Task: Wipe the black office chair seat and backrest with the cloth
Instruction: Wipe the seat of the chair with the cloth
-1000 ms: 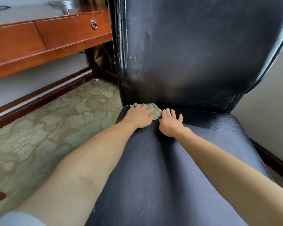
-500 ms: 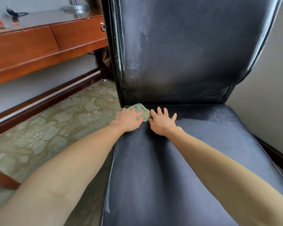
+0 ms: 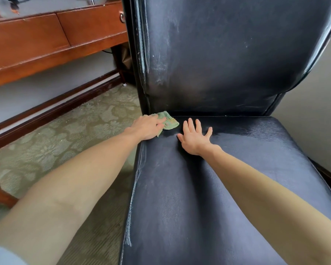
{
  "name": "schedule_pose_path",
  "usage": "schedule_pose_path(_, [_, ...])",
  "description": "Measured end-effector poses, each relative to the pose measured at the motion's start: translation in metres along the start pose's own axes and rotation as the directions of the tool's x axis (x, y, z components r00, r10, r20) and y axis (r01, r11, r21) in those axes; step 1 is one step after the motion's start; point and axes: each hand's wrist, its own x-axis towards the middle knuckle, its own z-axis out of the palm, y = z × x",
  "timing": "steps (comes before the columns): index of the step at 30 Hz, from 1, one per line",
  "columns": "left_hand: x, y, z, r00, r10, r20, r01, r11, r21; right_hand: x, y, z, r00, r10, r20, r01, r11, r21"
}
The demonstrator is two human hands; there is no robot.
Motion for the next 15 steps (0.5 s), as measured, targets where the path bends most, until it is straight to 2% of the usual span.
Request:
schedule_pose_path(11, [-0.082, 0.006, 0.026, 1.0, 0.005, -0.02, -0.005, 1.0, -0.031, -0.01, -0.012, -0.004, 0.998, 0.061, -0.01, -0.061, 0.998, -0.002])
schedule_pose_path(15, [-0.094, 0.011, 0.036, 1.0, -0.027, 0.013, 0.027, 1.0, -0.008, -0.023, -0.023, 0.003, 0.998, -0.034, -0.061, 0.034, 0.999, -0.013])
